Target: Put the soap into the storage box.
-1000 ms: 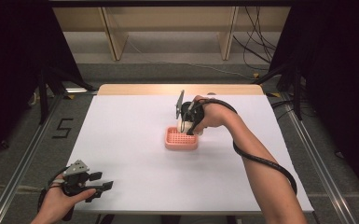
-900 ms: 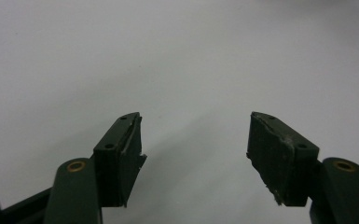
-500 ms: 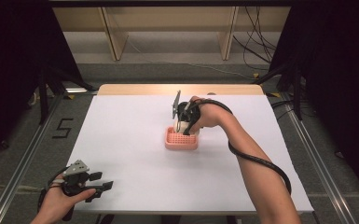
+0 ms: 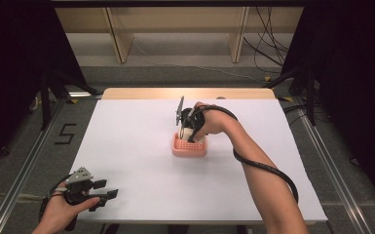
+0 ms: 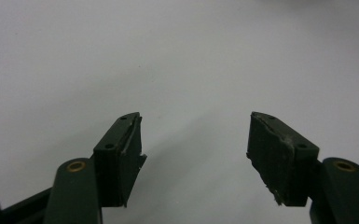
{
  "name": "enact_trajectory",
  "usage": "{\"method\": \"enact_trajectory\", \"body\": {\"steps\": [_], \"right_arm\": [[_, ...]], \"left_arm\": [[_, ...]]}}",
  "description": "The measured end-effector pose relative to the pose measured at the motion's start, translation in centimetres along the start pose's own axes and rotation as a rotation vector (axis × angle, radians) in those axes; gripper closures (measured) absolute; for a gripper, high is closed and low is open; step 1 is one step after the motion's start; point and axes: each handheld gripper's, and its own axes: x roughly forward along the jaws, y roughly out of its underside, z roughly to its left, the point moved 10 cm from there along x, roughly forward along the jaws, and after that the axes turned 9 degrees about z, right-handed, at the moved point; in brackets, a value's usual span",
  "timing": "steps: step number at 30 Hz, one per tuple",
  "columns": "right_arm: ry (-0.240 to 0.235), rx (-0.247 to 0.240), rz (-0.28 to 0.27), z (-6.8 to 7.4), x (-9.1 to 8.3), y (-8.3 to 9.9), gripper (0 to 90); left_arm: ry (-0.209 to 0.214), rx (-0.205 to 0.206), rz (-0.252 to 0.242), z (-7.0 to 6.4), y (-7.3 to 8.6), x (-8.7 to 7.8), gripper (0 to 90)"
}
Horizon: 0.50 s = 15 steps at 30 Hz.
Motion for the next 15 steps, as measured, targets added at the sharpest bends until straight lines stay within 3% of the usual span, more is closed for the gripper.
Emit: {"method": "enact_trajectory", "body": {"steps": [1,3,5,6,7,8,15], "right_arm": [[0.002,0.011,0.003,0.06,0.02,-0.04,50.5],[0.009,-0.017,-0.009,-0.21,0.18,-0.18,50.5],[-0.004,0.02,-0.003,0.12,0.27,-0.29,50.5],[-0.025,0.082,0.028,0.65,0.28,0.07,50.5],[-0.025,0.082,0.028,0.65,0.28,0.07,50.5],[0.006,-0.001,-0.002,-0.17,0.62,-0.35,50.5],[-0.017,0.053,0.022,0.33,1.01,-0.22,50.5]], "left_arm": [[0.0,0.0,0.0,0.0,0.0,0.0,34.8],[0.001,0.0,0.003,-0.01,0.02,-0.01,34.8],[0.002,0.0,0.005,-0.01,0.04,-0.02,34.8],[0.002,-0.001,0.001,-0.01,0.01,0.0,34.8],[0.002,-0.001,0.001,-0.01,0.01,0.0,34.8],[0.002,-0.002,0.002,-0.02,0.02,-0.03,34.8],[-0.001,0.0,0.001,0.02,0.01,-0.05,34.8]]}}
